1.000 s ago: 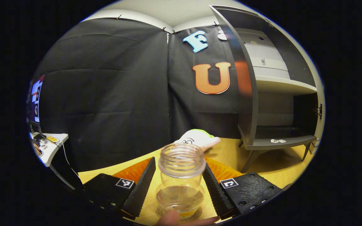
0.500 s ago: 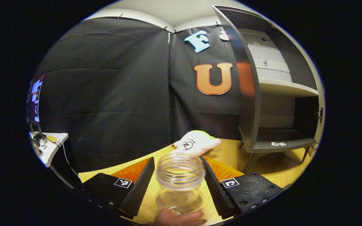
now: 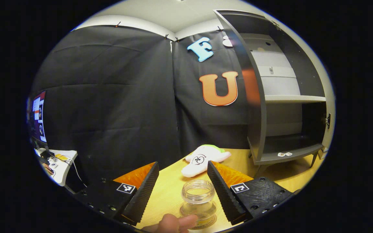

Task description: Open the cabinet door with the right hand, grasp the bottle in the cabinet with the left hand and place it on the coaster, then close the cabinet door with the right hand.

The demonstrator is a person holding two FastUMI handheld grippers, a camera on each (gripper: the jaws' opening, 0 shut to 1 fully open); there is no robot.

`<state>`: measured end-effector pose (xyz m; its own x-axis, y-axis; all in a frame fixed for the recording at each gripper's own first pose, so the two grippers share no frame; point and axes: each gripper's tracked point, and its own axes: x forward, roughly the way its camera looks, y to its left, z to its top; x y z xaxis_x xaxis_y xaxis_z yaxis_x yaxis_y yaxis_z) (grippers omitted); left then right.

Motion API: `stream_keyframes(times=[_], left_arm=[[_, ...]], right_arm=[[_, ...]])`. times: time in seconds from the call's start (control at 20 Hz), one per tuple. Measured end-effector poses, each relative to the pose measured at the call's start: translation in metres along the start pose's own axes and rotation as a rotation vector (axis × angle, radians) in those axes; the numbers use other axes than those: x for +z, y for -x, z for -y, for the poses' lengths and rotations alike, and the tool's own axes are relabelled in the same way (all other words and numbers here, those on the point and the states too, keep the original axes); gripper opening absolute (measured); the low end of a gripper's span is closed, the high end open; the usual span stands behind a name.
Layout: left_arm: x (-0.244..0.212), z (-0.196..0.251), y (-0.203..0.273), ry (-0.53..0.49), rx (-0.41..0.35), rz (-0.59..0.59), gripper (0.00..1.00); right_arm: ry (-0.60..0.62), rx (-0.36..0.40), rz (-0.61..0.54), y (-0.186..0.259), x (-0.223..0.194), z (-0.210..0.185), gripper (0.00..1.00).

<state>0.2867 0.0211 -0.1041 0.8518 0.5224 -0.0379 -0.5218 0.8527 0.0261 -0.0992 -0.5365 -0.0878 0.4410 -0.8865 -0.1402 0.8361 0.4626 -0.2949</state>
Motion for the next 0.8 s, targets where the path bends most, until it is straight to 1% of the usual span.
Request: stream_keyframes(times=[0.1, 0.15, 0.2, 0.3, 0.4, 0.5, 0.55, 0.7, 0.8], left_arm=[[0.019, -0.002, 0.006, -0.013, 0.007, 0.001, 0.91], [0.033, -0.004, 0.008, -0.008, 0.013, 0.018, 0.91], [0.052, -0.001, 0.011, 0.009, 0.006, 0.045, 0.91], [0.081, 0.001, 0.015, 0.019, 0.002, 0.071, 0.91], [0.109, 0.009, 0.020, 0.017, -0.015, 0.085, 0.91], [0.141, 0.022, 0.027, 0.002, -0.042, 0.110, 0.91], [0.157, 0.032, 0.032, -0.009, -0.064, 0.124, 0.91], [0.187, 0.078, 0.053, -0.016, -0.185, 0.132, 0.91], [0.206, 0.105, 0.067, -0.001, -0.258, 0.133, 0.91]], right_arm=[[-0.012, -0.041, -0.035, 0.003, -0.020, 0.033, 0.88], [-0.013, -0.073, -0.049, 0.009, -0.032, 0.054, 0.92], [-0.041, -0.087, -0.057, 0.020, -0.042, 0.073, 0.98], [-0.100, -0.056, -0.097, 0.051, -0.065, 0.089, 0.98], [-0.143, 0.015, -0.125, 0.086, -0.080, 0.079, 0.98], [-0.167, 0.131, -0.126, 0.121, -0.077, 0.053, 0.97], [-0.189, 0.190, -0.108, 0.138, -0.065, 0.042, 0.97], [-0.295, 0.380, -0.066, 0.189, -0.023, 0.006, 0.97], [-0.406, 0.462, -0.024, 0.210, 0.013, -0.007, 0.97]])
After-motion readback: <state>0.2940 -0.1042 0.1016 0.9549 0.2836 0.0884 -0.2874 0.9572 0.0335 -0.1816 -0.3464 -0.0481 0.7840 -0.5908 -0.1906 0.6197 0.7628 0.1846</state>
